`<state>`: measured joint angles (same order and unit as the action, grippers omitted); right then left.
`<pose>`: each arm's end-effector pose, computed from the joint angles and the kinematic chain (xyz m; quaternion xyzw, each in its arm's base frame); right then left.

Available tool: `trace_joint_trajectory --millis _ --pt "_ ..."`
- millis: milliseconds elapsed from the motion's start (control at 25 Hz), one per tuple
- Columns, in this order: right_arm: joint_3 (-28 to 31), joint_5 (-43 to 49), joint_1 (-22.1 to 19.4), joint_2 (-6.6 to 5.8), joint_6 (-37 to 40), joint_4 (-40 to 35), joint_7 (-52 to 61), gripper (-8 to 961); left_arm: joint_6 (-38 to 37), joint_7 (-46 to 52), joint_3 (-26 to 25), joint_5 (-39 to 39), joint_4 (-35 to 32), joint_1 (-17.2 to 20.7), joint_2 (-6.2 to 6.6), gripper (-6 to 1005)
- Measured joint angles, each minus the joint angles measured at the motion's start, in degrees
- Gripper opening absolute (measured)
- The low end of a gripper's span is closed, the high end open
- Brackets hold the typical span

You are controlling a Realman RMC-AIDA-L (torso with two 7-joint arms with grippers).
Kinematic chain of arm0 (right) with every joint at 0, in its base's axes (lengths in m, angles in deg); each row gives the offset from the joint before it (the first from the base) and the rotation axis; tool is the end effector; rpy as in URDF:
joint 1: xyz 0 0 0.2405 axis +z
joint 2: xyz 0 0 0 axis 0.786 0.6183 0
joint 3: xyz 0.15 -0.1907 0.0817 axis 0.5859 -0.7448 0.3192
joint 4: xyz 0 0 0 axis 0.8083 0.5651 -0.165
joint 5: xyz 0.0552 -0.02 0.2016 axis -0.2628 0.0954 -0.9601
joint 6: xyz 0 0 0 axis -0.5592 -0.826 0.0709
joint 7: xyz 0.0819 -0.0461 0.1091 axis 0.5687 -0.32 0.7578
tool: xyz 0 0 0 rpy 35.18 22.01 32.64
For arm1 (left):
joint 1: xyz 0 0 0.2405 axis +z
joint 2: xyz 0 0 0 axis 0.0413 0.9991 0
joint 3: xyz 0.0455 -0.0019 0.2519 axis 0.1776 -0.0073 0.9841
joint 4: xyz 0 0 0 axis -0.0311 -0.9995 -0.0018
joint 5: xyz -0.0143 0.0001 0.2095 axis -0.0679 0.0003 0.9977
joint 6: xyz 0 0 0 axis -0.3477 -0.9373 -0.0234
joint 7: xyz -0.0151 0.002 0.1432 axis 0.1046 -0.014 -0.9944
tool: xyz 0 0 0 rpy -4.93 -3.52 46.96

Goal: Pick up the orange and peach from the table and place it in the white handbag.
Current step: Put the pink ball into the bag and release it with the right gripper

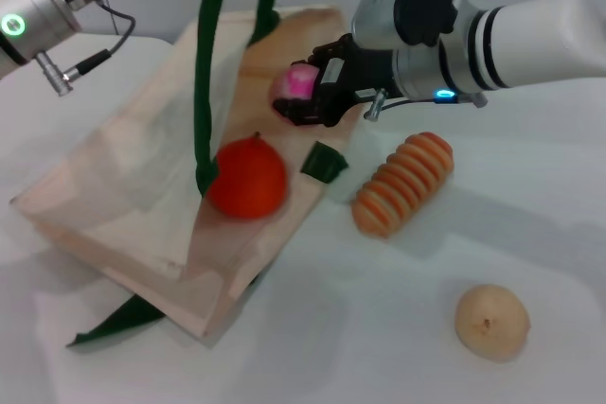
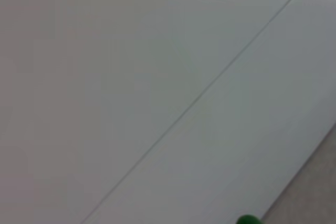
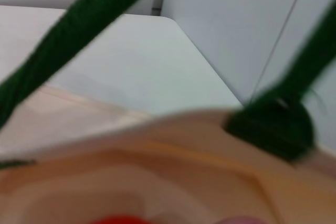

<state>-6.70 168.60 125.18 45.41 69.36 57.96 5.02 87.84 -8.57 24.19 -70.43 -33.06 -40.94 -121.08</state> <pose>0.1058 0.4523 -0.1027 -0.9803 0.0218 0.0511 0.1894 -0.2008 0.4068 0.0779 -0.7430 -0.3891 -0.5370 0.0904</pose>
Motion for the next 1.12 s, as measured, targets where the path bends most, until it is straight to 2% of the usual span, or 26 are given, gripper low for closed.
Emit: trace_joint_trajectory --millis 320,440,600,840,1120 --pt "2.84 0.0 1.64 0.2 -0.9 3.11 -4.42 563 0.5 0.02 0.0 1.36 0.95 -1.56 -0.3 129" --pt "4.24 0.0 2.0 0.27 -4.23 3.58 -4.78 563 0.83 0.04 0.0 2.15 1.42 -2.38 -0.5 128" --pt "6.79 0.0 2.0 0.3 -12.5 4.6 -5.5 563 2.02 -0.02 0.0 2.3 1.91 -2.87 -0.74 128" --pt "10.03 0.04 1.64 0.3 -13.36 4.7 -8.19 563 1.79 -0.06 0.0 2.24 1.91 -2.78 -0.71 128" --pt "10.45 0.11 1.6 0.3 -13.5 6.37 -13.47 561 0.66 -0.42 -0.16 2.1 1.9 -2.31 -0.71 129"
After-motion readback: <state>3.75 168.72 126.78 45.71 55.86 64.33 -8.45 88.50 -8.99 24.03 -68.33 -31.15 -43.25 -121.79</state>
